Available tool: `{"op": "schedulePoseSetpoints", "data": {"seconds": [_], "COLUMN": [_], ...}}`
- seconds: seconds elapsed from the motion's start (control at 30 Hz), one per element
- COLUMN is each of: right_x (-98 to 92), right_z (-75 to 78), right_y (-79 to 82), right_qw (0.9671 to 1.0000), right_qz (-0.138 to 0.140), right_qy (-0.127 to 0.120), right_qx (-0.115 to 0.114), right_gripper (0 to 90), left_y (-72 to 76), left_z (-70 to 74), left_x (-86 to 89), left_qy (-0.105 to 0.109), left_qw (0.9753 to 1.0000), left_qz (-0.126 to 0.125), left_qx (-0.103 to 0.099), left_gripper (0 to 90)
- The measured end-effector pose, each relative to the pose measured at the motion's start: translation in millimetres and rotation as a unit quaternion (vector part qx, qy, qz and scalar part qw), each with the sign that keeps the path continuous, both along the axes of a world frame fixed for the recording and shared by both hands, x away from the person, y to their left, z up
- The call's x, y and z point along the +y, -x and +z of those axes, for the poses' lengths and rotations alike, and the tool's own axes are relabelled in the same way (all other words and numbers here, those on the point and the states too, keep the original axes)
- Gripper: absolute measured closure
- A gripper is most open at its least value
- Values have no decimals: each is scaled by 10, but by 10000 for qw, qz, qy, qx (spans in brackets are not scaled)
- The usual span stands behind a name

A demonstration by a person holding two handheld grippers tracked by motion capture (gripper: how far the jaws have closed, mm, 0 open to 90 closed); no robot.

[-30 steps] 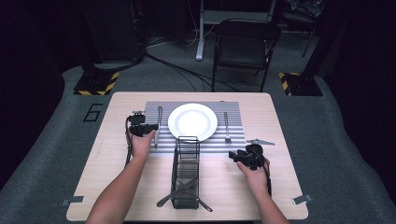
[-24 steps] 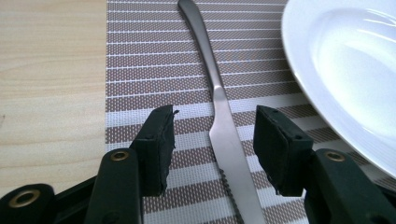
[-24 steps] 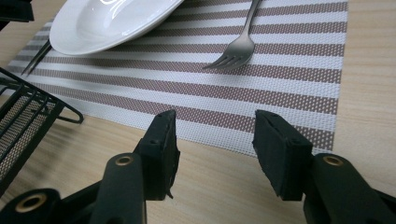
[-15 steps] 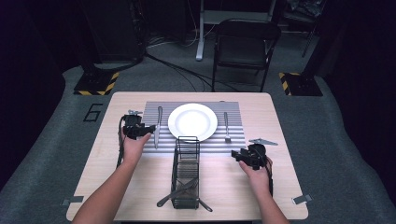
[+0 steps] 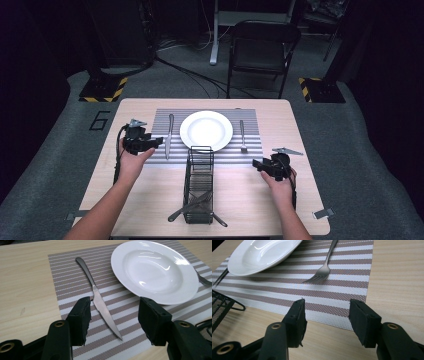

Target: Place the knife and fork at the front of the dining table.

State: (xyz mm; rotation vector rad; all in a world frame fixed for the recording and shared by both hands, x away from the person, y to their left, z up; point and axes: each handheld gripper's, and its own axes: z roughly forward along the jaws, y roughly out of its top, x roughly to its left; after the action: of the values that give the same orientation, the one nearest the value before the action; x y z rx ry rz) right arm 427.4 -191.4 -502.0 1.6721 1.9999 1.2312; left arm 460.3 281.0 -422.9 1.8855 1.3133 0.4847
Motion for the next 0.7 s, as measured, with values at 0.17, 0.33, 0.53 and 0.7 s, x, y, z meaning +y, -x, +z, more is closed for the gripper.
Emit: {"op": "schedulePoseSetpoints", "data": {"seconds": [0.17, 0.33, 0.53, 0.7], "right_x": [3, 28, 49, 75], "right_z": [5, 7, 15, 19], "right_y": [7, 15, 28, 42], "right_qw": [10000, 9999, 9997, 9994], "right_qz": [0, 52, 84, 142], "right_qy": [38, 155, 211, 259], "right_qx": [-22, -50, -104, -154], "right_gripper": [467, 467, 467, 467], "left_y": [149, 275, 427, 546], "left_z": [27, 1, -98, -241], "left_x": [55, 107, 178, 240], "left_qy": [-55, 2, 85, -39], "left_qw": [9999, 9997, 9995, 9994], "left_qz": [-124, -234, -313, -319], "left_qx": [-51, -54, 31, 106], "left_gripper": [432, 426, 425, 424]}}
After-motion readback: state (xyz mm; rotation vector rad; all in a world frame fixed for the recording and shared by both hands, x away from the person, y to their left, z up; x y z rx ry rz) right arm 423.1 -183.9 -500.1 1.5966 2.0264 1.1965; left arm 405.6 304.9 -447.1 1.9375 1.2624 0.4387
